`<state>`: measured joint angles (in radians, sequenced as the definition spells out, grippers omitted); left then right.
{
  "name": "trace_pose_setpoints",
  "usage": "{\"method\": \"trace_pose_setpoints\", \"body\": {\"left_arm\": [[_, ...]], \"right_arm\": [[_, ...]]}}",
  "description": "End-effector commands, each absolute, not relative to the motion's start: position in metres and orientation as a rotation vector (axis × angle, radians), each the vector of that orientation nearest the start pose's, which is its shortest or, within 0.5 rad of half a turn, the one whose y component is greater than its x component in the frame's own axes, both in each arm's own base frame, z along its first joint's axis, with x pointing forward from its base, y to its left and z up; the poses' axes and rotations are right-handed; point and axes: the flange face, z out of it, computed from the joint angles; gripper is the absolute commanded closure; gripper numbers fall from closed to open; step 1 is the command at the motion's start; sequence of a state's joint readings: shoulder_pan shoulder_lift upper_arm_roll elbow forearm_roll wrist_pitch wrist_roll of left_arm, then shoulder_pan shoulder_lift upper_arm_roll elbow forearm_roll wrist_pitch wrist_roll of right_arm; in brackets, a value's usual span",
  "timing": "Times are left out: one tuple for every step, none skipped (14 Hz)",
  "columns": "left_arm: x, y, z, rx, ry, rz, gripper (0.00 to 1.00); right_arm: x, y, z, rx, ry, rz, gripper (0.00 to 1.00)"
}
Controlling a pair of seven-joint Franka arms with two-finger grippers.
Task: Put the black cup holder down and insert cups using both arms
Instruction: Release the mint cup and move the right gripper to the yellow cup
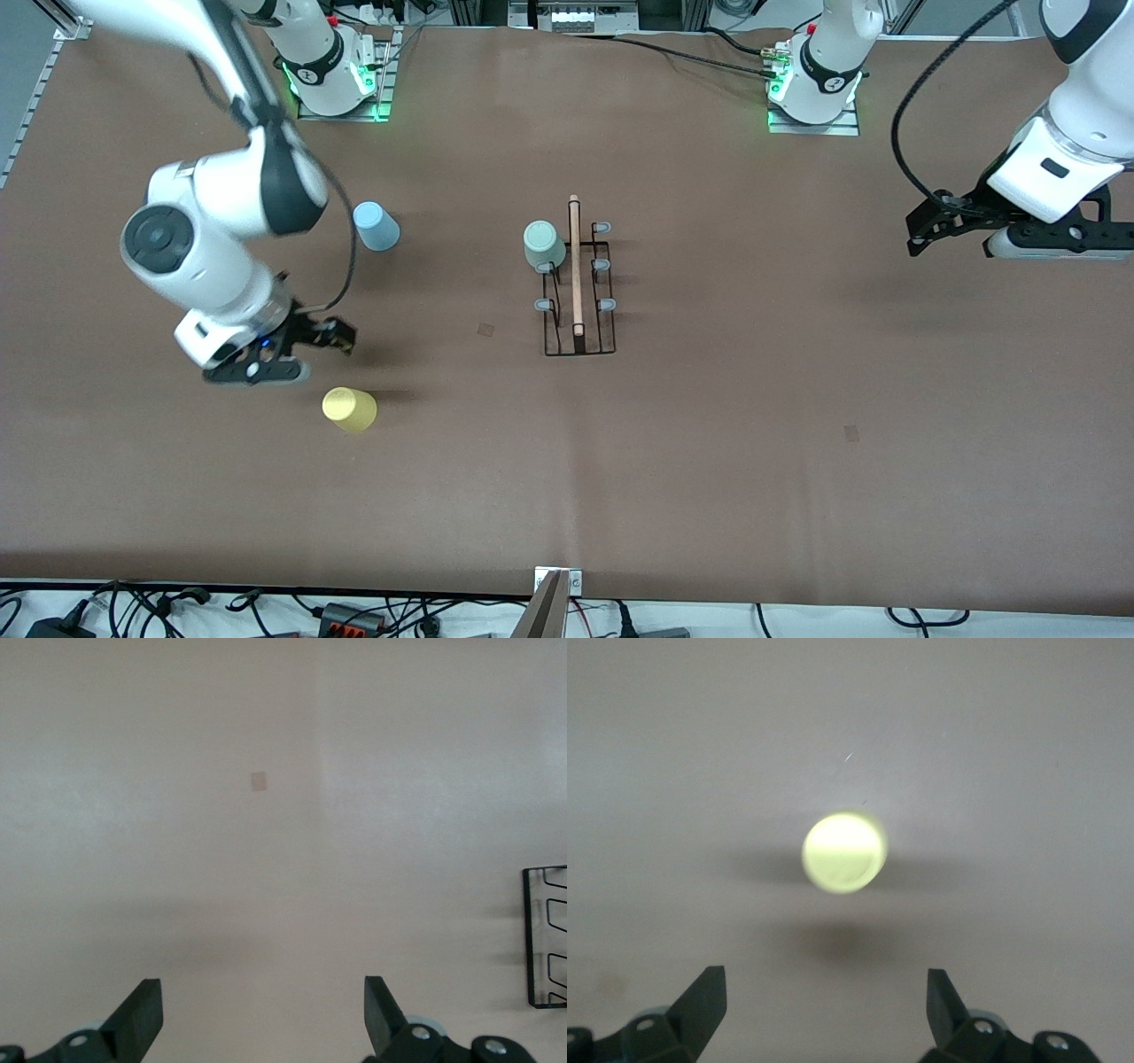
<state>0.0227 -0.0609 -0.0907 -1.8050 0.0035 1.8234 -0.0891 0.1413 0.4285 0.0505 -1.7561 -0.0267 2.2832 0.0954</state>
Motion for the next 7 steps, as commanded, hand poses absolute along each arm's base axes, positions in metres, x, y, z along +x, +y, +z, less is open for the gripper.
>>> {"method": "trace_pose_setpoints", "body": {"left_arm": [[0.548, -0.034, 0.568, -3.151, -0.035, -0.115, 0.0], [0.549, -0.034, 0.571, -3.15, -0.04, -0.117, 0.0], [0.551, -0.034, 0.575, -3.15, -0.044, -0.129, 0.0], [0.554, -0.036, 0.577, -3.153, -0.04, -0.136, 0.0], [0.559, -0.04, 0.586, -3.153, -0.03, -0.168, 0.0], [0.565, -0.045, 0.587, -3.155, -0.015, -0.163, 0.0], [0.566, -0.047, 0.591, -3.151, -0.004, -0.151, 0.0]], "right_arm": [[0.671, 0.113, 0.291, -3.104, -0.284, -0.239, 0.0], [0.676, 0.111, 0.276, -3.097, -0.283, -0.286, 0.0], [0.679, 0.112, 0.268, -3.088, -0.279, -0.333, 0.0], [0.681, 0.114, 0.257, -3.08, -0.277, -0.363, 0.0], [0.682, 0.114, 0.25, -3.077, -0.277, -0.38, 0.0], [0.682, 0.115, 0.244, -3.074, -0.274, -0.379, 0.0], [0.681, 0.116, 0.24, -3.075, -0.266, -0.372, 0.0]]}}
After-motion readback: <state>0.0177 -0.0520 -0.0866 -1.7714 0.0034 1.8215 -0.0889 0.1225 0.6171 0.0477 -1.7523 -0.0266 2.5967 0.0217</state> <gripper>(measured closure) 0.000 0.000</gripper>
